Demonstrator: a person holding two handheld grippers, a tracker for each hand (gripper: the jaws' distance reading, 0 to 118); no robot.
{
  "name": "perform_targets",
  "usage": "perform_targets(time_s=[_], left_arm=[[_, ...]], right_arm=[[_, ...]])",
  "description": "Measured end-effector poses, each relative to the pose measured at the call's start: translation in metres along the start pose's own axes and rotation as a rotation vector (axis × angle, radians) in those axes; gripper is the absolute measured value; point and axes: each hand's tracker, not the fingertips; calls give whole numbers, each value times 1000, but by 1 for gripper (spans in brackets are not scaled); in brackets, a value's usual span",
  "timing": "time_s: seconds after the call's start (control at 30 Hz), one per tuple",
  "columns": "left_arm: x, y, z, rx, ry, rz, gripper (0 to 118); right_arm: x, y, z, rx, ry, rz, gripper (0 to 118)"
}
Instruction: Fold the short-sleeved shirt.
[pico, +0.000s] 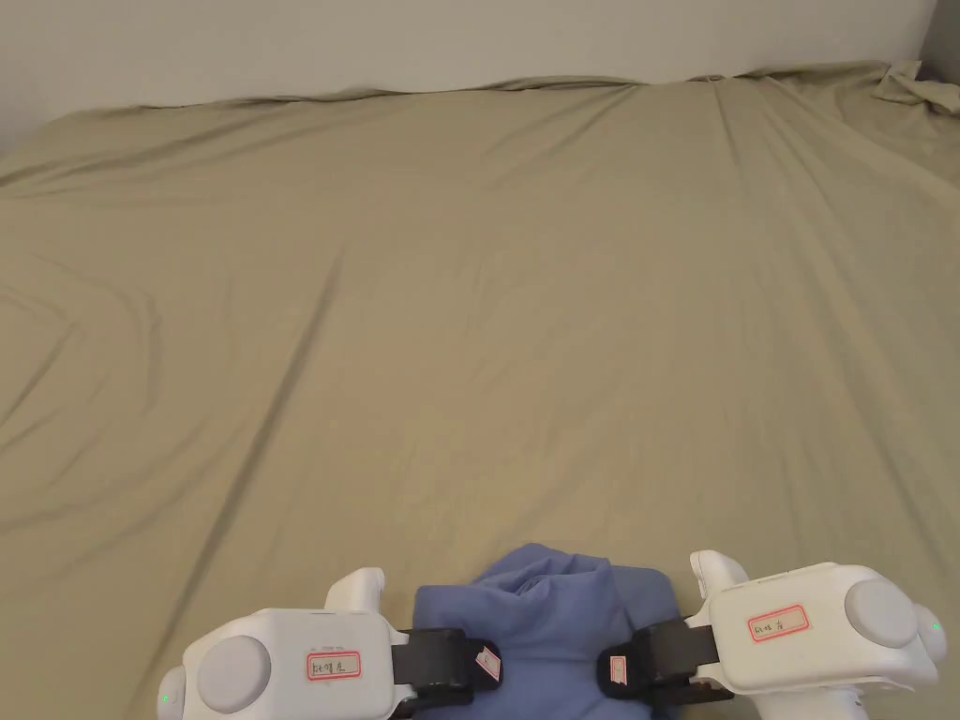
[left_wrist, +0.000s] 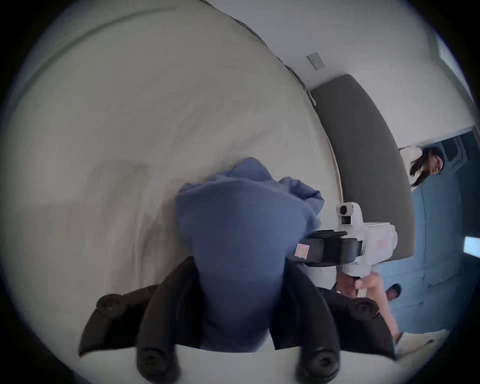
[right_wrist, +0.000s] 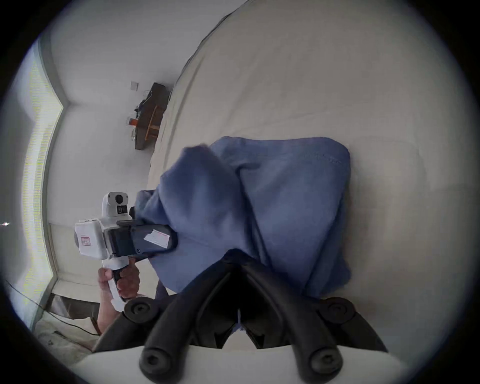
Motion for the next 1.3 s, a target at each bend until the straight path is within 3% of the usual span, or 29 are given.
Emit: perform_targets(time_s=[0.07, 0.2, 0.33, 0.43, 0.57, 0.67, 0.8, 0.9, 1.0, 1.03, 1.07, 1.1, 1.13, 1.17, 1.3], left_arm=[[-7, -1, 6, -33, -118, 74, 38], [-4, -3, 28, -14, -95, 57, 36], [-13, 6, 80, -14, -141, 60, 36], [-41, 23, 135, 8, -6, 16, 36], [-105, 50, 207, 48, 230, 85, 36], [-146, 71, 246, 55, 339, 180, 36], [-173, 94, 270, 18, 404, 175, 36], [-181, 98, 269, -63, 458, 137, 36], [-206, 97, 270, -71, 492, 244, 36], [-210, 93, 271, -67, 502, 282, 41], [-216, 93, 269, -77, 549, 300, 70], [-218, 90, 266, -57, 645, 329, 109], [-220, 87, 262, -74, 791, 330, 118], [-219, 85, 263, -104, 847, 290, 118], [-199, 83, 273, -60, 706, 312, 118]], right_arm=[[-3, -2, 1, 1, -9, 1, 3], [-29, -9, 13, 43, 3, 54, 3], [-70, -18, 54, 174, 171, 143, 3], [-104, -24, 96, 285, 174, 235, 3], [-131, -30, 144, 397, 75, 318, 3], [-141, -33, 162, 433, 43, 324, 3], [-139, -34, 170, 456, -41, 322, 3], [-128, -35, 169, 457, -45, 291, 3], [-118, -37, 165, 441, -42, 274, 3], [-117, -39, 165, 438, -48, 278, 3], [-117, -39, 164, 434, -51, 280, 3], [-116, -39, 164, 429, -53, 280, 3], [-118, -39, 163, 425, -56, 281, 3], [-119, -39, 162, 423, -66, 287, 3], [-125, -39, 162, 428, -137, 308, 3]])
